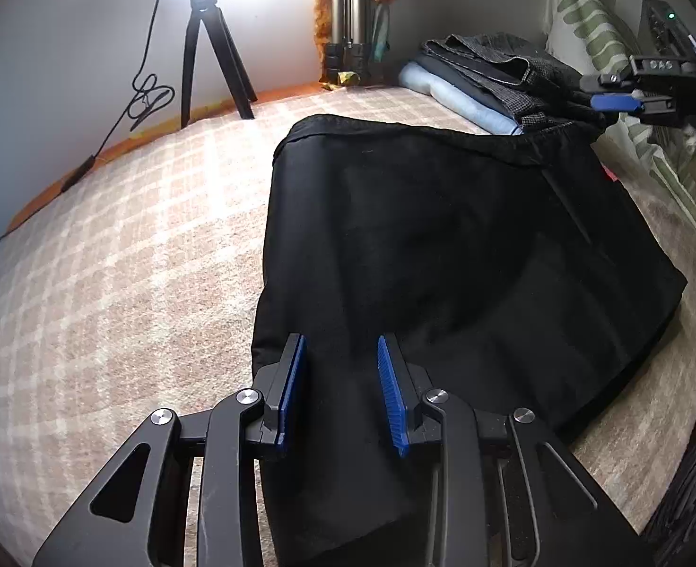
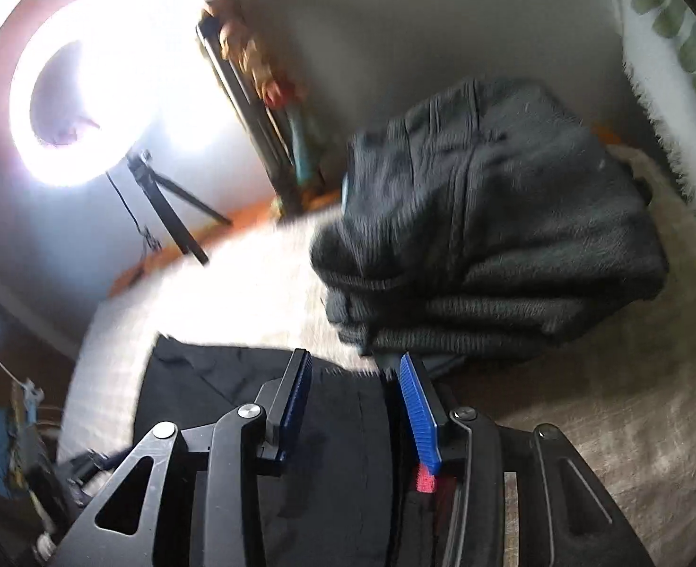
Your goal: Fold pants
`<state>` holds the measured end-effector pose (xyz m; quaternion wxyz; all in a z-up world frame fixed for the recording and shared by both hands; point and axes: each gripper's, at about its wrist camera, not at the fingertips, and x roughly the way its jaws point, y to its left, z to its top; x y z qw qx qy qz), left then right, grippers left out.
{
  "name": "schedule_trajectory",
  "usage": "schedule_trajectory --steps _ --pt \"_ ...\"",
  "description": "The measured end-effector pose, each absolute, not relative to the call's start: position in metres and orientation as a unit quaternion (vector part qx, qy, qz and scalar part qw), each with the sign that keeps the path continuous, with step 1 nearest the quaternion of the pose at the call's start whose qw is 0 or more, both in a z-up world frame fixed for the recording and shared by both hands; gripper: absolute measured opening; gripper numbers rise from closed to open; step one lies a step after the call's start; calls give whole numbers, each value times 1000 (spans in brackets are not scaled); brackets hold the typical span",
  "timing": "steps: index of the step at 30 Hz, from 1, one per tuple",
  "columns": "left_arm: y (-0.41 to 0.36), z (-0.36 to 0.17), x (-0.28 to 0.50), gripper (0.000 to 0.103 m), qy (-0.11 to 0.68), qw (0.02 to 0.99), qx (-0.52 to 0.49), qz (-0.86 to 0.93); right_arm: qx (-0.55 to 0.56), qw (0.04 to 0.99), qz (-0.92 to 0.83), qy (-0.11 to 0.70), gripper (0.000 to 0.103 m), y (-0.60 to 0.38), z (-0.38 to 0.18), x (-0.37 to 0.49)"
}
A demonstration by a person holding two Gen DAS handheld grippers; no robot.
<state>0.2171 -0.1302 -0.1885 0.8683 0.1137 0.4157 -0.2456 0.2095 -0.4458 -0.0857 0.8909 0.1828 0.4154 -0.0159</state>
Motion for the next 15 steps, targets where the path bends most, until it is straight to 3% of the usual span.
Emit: schedule_trajectory --steps 7,15 --pt "-129 -192 215 29 411 871 102 -250 140 898 63 412 41 -380 -89 235" --pt "-106 -180 208 29 407 879 45 -245 100 871 156 454 27 -280 -124 296"
